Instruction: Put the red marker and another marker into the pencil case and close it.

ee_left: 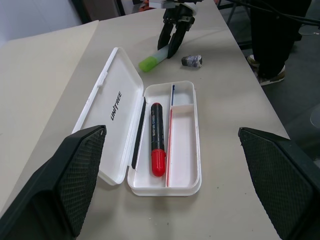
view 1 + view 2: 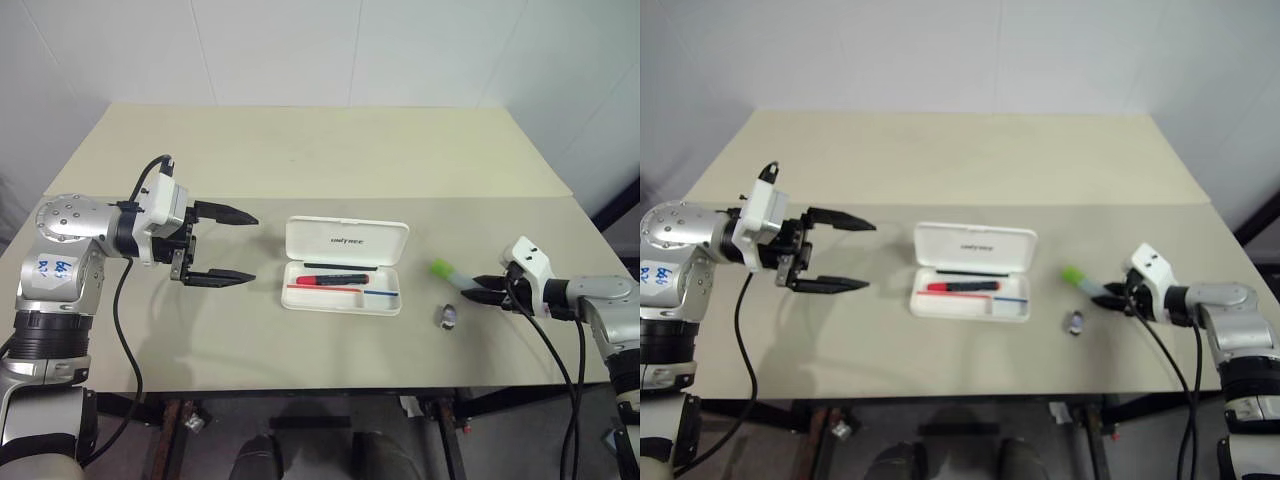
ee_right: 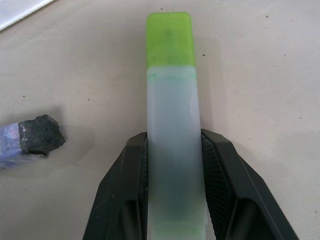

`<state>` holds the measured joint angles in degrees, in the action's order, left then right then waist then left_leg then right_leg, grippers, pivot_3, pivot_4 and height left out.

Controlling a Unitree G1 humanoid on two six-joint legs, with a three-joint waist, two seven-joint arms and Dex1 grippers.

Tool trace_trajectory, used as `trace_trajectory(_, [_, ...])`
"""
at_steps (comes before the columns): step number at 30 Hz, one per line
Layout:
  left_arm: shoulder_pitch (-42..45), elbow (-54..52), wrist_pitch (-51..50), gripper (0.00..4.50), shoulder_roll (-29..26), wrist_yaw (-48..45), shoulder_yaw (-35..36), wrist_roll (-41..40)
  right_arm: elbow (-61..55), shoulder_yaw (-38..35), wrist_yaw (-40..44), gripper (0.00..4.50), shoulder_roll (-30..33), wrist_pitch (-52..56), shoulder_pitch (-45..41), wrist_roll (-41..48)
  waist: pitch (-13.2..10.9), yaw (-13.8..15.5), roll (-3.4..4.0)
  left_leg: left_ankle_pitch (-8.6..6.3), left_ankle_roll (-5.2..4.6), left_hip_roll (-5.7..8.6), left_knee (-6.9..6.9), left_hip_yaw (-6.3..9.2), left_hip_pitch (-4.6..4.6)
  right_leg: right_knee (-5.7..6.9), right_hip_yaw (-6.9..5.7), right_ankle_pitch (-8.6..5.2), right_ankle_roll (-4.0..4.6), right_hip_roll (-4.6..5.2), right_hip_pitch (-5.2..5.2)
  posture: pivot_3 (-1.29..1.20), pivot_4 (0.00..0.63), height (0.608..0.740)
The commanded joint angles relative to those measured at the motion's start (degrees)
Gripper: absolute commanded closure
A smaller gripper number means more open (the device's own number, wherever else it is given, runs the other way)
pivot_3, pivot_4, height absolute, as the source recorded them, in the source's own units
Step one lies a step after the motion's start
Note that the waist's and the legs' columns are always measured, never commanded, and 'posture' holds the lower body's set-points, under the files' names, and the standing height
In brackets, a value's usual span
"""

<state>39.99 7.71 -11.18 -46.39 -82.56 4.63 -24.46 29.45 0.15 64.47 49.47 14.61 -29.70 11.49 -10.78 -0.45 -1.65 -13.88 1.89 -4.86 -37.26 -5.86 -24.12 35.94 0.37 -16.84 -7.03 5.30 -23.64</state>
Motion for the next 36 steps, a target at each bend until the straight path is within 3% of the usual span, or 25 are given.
trace_trajectory(1, [0.9, -0.93, -1.04, 0.0, -1.36, -1.07, 0.16, -1.1, -0.87, -2.58, -1.57, 3.4, -0.45, -1.91, -0.18, 0.45, 0.0, -0.17, 0.0, 0.01, 0.0, 0.0, 0.0, 0.0, 0.0, 0.0, 0.0, 0.01, 0.0, 0.0, 0.0, 0.0, 0.15, 0.74])
trace_trajectory(9, [0.83, 1.24, 1.29, 0.0, -1.44, -1.44, 0.43, 0.03, -7.73, -11.29, 1.6, 3.4, -1.17, -6.39, -1.81, 9.55, -0.01, -0.88, 0.02, 0.06, 0.07, 0.0, 0.11, 0.0, 0.0, -0.01, 0.0, 0.01, -0.02, -0.01, -0.02, 0.0, 0.15, 0.74])
trace_trajectory(16, [-2.36, 2.98, 3.57, 0.0, -4.3, -2.81, 0.24, 1.39, -32.04, -8.15, 3.86, 3.4, -1.77, 5.74, 1.39, 17.58, -0.02, -1.14, 0.04, 0.02, 0.07, -0.04, 0.19, 0.0, -0.01, 0.0, -0.01, -0.05, -0.01, -0.02, -0.08, 0.0, 0.15, 0.74])
trace_trajectory(23, [-3.42, 7.61, 9.67, 0.0, -5.06, -2.12, -0.3, 5.09, -41.09, 3.03, 2.66, 3.4, -5.53, 15.39, -4.71, 17.6, -0.02, -1.14, 0.04, 0.01, -0.01, -0.04, 0.1, 0.01, -0.03, 0.0, -0.03, 0.0, 0.11, 0.02, -0.09, 0.0, 0.15, 0.74])
trace_trajectory(29, [-5.31, 5.64, 9.25, 0.0, -4.39, -0.25, 0.25, 4.62, -37.75, 11.34, 1.76, 3.4, -9.72, 16.85, -11.0, 12.4, -0.02, -1.12, 0.04, -0.01, -0.03, -0.03, 0.16, -0.01, -0.09, 0.01, -0.03, -0.03, 0.17, 0.02, -0.16, 0.0, 0.15, 0.74])
trace_trajectory(36, [-7.01, 4.03, 8.36, 0.0, -4.49, 1.1, 0.45, 4.27, -31.18, 18.05, 6.31, 3.4, -11.87, 15.25, -15.29, 7.4, -0.02, -1.11, 0.03, -0.05, -0.07, -0.04, 0.16, -0.07, -0.12, -0.01, -0.04, -0.06, 0.19, 0.02, -0.18, 0.0, 0.15, 0.74])
